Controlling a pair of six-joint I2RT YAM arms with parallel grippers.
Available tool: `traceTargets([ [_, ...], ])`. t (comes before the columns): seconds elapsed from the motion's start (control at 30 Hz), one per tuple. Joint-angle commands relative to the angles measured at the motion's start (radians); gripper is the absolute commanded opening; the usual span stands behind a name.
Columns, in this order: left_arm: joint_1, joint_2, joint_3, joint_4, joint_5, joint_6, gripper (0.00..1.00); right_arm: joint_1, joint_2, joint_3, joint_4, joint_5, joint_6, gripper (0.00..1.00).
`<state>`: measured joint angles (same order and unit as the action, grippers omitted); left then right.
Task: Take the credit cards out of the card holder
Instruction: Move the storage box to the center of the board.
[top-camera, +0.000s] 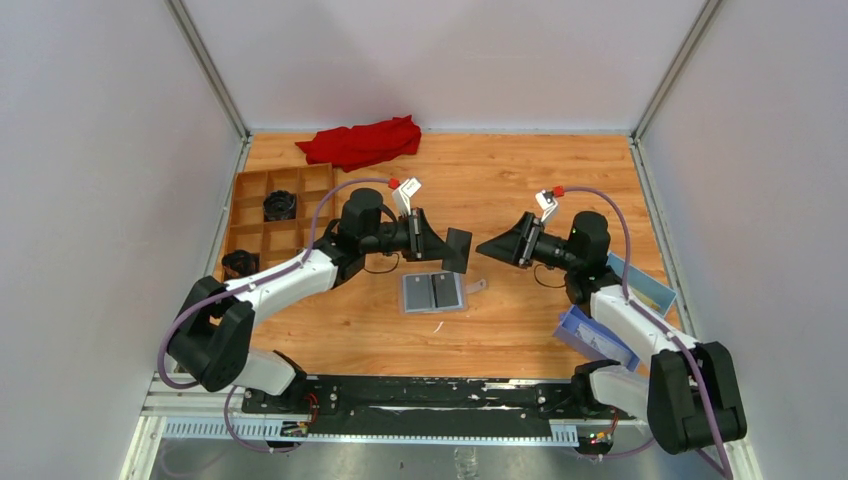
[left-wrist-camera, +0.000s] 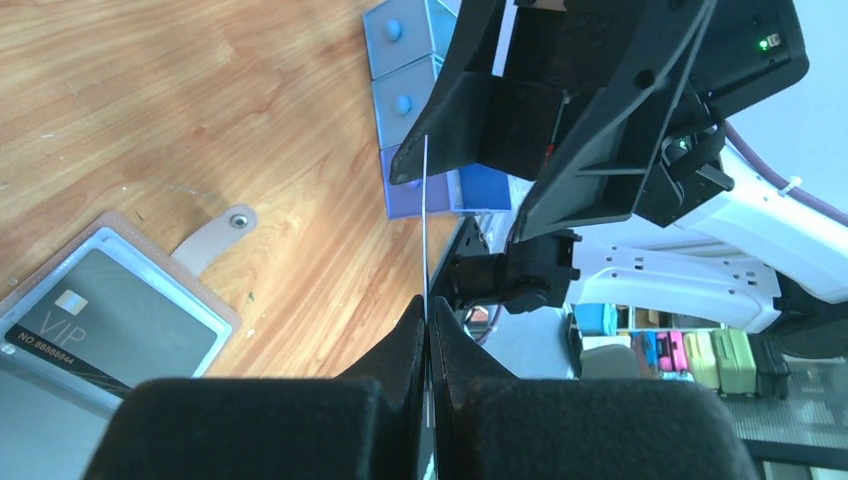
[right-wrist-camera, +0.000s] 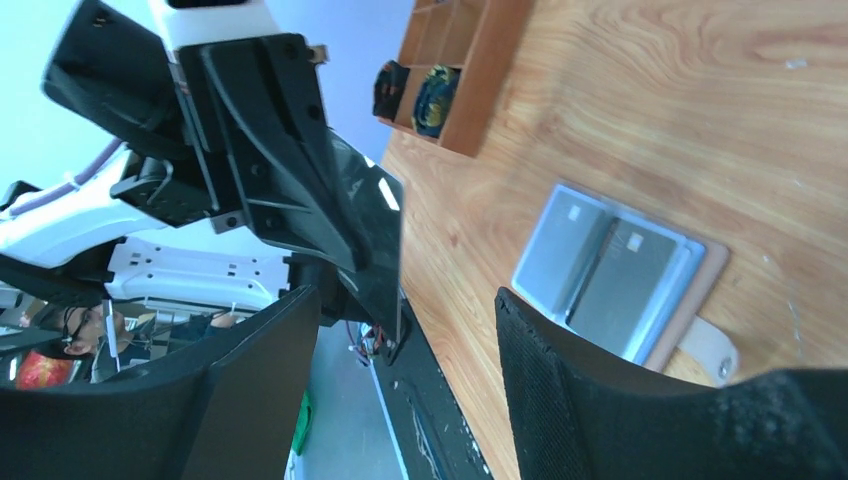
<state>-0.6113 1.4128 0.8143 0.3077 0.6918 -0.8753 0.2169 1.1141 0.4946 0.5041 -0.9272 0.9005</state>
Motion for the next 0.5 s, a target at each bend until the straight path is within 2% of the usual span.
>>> traceTargets([
  [0.0,-0.004,-0.017,0.030,0.001,0.027,-0.016,0.00,0.004,-0.009,-0.021,0.229,-0.028,0.110,0.69],
  [0.2,-0.006,-0.012,0.040,0.001,0.022,-0.017,0.00,0.038,0.063,-0.011,0.326,-0.035,0.145,0.68],
  [0.3,-0.007,-0.011,0.042,0.001,0.017,-0.019,0.00,0.051,0.144,-0.007,0.444,-0.081,0.214,0.61],
  [0.47,-0.009,-0.009,0.043,0.001,0.011,-0.017,0.00,0.058,0.288,-0.039,0.809,-0.113,0.431,0.47],
])
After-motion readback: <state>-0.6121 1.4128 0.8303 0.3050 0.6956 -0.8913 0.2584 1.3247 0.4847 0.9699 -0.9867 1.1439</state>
